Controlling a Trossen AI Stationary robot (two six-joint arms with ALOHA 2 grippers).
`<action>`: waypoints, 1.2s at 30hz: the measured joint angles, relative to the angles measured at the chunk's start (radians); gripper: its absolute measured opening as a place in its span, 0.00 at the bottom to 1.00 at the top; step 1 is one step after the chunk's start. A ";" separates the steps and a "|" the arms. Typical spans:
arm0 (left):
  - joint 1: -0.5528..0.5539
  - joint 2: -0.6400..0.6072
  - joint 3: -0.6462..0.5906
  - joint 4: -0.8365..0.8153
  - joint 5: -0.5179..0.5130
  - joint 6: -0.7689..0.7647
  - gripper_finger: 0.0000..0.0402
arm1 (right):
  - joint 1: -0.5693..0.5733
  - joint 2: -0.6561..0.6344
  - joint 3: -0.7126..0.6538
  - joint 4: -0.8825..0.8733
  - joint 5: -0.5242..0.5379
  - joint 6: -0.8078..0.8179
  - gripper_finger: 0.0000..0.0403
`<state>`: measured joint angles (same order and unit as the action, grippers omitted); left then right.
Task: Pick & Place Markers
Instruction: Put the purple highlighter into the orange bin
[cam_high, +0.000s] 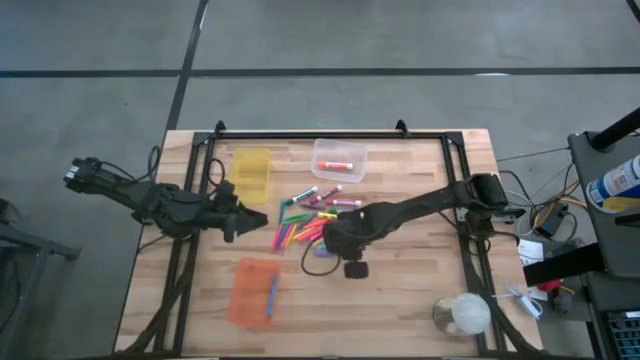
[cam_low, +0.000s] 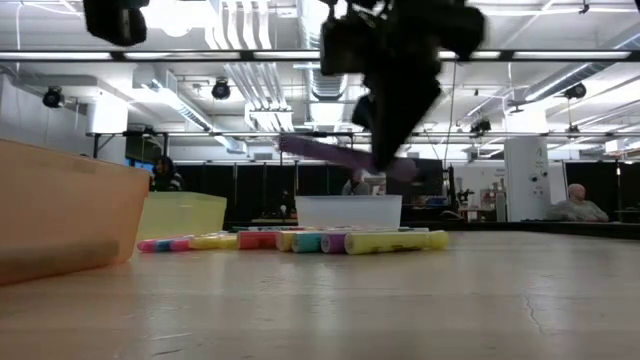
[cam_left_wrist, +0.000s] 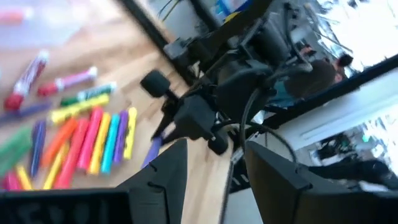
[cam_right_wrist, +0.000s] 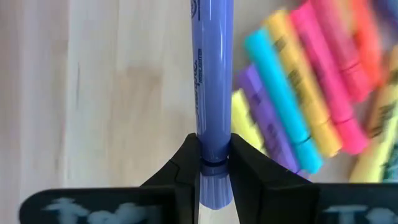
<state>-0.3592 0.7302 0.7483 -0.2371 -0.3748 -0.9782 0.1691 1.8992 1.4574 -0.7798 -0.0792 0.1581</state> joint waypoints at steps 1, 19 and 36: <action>0.000 0.000 0.000 0.012 -0.007 0.047 0.39 | -0.002 0.000 0.027 0.000 0.001 0.019 0.12; 0.000 -0.001 0.000 0.310 -0.073 0.467 0.39 | -0.047 -0.003 0.506 0.009 0.080 0.156 0.12; 0.000 0.031 0.000 0.388 -0.112 0.481 0.39 | -0.066 0.001 0.567 0.081 0.075 0.220 0.12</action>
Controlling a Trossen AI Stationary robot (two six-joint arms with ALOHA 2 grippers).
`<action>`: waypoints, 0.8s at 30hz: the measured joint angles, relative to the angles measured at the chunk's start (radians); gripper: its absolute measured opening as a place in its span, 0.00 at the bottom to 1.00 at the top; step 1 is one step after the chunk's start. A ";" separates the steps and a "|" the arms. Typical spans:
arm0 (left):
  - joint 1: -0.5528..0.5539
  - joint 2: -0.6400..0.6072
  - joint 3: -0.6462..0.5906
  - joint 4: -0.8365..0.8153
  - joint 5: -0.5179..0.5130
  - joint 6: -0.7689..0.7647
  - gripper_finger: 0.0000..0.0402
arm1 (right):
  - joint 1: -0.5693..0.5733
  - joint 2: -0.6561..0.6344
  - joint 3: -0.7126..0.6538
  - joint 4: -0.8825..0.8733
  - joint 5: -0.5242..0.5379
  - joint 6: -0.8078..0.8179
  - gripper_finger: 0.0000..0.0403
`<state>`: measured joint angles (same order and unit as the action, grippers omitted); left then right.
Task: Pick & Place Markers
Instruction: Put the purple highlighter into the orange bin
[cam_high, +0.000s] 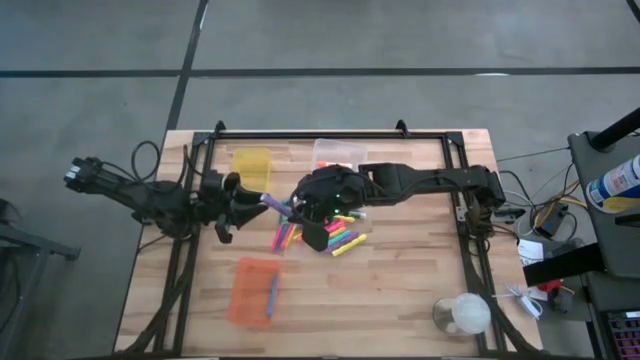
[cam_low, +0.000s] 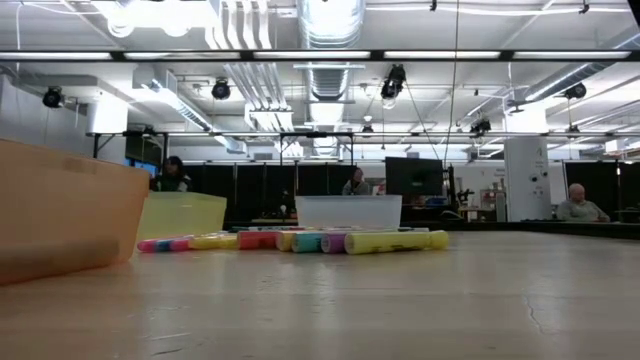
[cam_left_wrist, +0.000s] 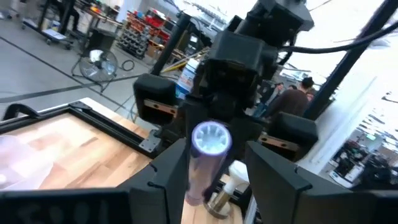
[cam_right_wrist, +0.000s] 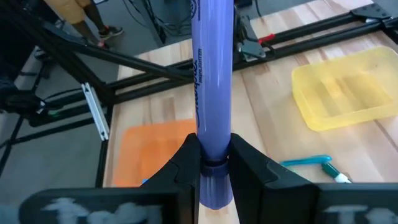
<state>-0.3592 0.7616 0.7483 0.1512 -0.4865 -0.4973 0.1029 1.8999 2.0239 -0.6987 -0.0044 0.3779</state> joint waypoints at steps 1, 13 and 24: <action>0.000 0.004 0.000 0.002 -0.009 0.000 0.39 | 0.000 0.000 0.000 0.000 0.000 0.000 0.12; 0.004 0.050 0.001 0.069 -0.030 -0.036 0.33 | 0.000 0.000 0.000 0.048 -0.024 0.016 0.12; 0.005 0.053 0.002 0.116 -0.036 -0.038 0.14 | 0.001 0.000 0.000 0.059 -0.030 0.023 0.14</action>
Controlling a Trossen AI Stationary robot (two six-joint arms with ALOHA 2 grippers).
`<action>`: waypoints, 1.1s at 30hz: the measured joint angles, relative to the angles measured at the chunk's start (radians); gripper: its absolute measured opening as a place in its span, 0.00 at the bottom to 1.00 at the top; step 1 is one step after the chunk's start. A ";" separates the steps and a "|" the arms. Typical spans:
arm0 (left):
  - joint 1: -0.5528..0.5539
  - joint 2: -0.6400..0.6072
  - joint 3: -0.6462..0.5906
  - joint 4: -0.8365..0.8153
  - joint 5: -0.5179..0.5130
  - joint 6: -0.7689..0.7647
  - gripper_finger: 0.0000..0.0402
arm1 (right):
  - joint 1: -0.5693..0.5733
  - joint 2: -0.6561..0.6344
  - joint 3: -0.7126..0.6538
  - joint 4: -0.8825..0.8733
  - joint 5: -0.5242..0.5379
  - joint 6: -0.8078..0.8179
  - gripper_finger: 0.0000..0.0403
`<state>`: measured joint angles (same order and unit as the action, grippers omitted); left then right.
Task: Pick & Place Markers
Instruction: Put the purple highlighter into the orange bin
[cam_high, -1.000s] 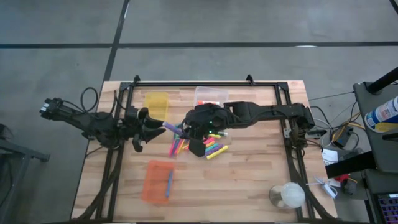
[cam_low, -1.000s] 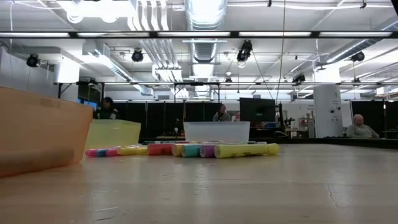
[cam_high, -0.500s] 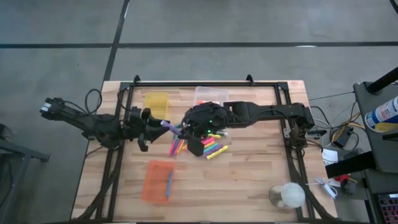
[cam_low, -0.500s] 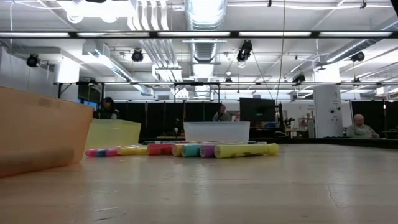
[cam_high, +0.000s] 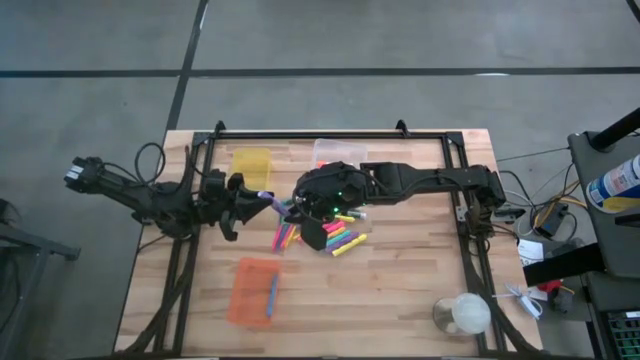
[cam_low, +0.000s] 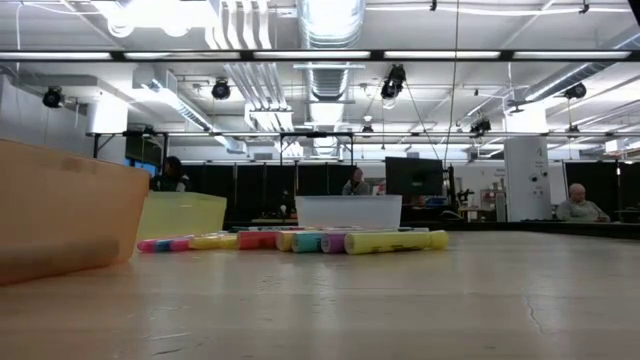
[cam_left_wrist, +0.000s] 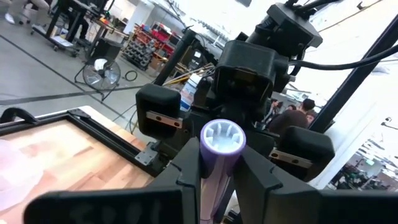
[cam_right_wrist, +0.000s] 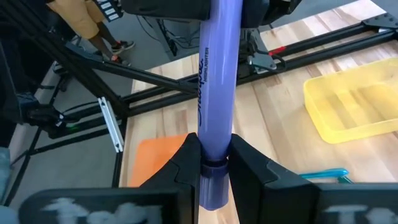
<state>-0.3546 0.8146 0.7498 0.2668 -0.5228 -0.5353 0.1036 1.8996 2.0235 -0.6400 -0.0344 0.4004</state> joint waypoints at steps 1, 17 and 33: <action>0.000 0.000 0.001 0.000 0.000 -0.005 0.14 | 0.000 0.000 0.000 0.002 -0.002 0.000 0.15; -0.001 -0.051 0.004 -0.159 0.057 -0.224 0.14 | 0.002 -0.006 0.000 -0.123 -0.004 -0.039 0.25; -0.127 -0.010 -0.003 -0.742 0.433 -0.888 0.14 | 0.000 -0.006 -0.008 -0.466 0.117 -0.169 0.23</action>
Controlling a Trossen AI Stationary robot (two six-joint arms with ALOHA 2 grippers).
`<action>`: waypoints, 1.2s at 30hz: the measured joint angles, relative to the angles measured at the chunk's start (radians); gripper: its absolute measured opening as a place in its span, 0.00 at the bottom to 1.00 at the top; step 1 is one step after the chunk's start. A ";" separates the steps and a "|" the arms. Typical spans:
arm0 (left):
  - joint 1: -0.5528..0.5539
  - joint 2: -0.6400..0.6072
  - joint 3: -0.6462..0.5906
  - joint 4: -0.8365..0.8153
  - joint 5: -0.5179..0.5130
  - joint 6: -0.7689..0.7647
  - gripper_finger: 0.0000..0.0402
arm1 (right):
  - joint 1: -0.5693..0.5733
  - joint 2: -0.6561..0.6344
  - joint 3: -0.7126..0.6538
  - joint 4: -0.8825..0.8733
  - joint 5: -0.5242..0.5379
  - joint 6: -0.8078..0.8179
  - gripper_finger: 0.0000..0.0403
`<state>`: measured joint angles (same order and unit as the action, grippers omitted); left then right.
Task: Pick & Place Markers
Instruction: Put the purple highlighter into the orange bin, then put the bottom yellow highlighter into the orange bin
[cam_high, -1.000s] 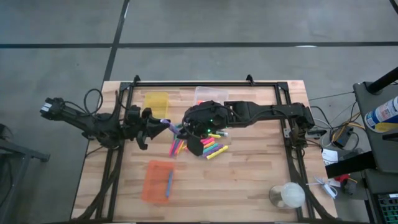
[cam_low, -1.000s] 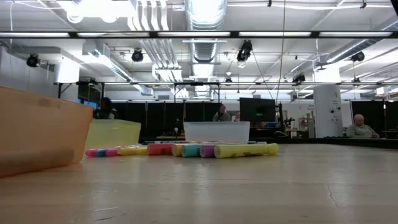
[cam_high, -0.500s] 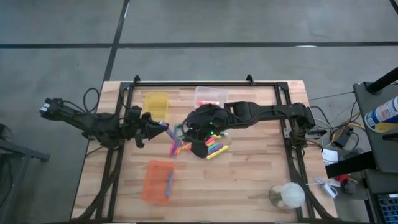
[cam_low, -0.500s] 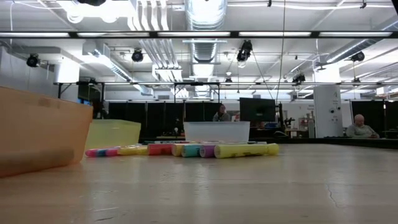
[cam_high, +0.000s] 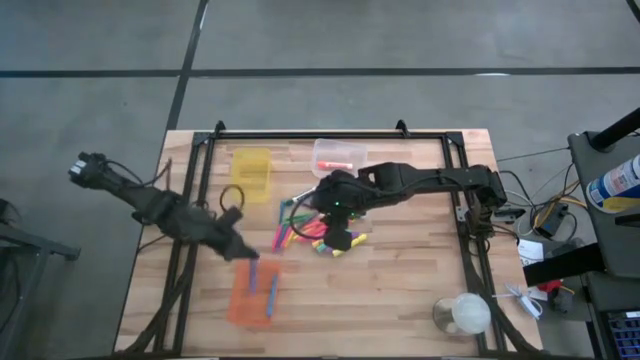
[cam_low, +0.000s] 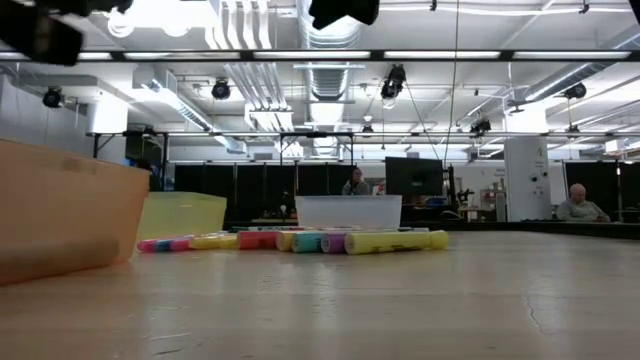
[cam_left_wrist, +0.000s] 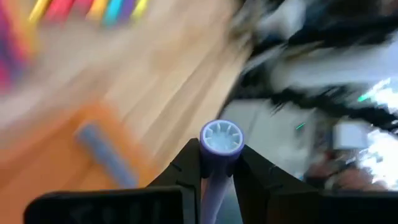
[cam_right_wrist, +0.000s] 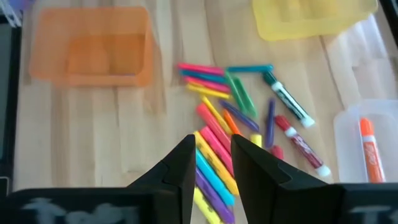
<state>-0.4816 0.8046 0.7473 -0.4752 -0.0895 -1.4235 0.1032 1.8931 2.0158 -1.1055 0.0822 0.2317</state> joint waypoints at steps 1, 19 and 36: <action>-0.025 0.012 -0.002 -0.027 0.003 -0.033 0.14 | 0.000 0.000 -0.003 -0.001 0.000 0.000 0.23; -0.117 0.419 -0.034 0.010 0.034 -0.386 0.20 | -0.002 -0.001 -0.025 -0.049 0.000 -0.222 0.20; -0.111 0.460 -0.033 0.056 0.021 -0.445 0.35 | -0.037 -0.001 -0.025 -0.042 -0.001 -0.242 0.18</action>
<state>-0.5928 1.2642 0.7139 -0.4196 -0.0682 -1.8686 0.0667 1.8923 1.9911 -1.1473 0.0811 -0.0101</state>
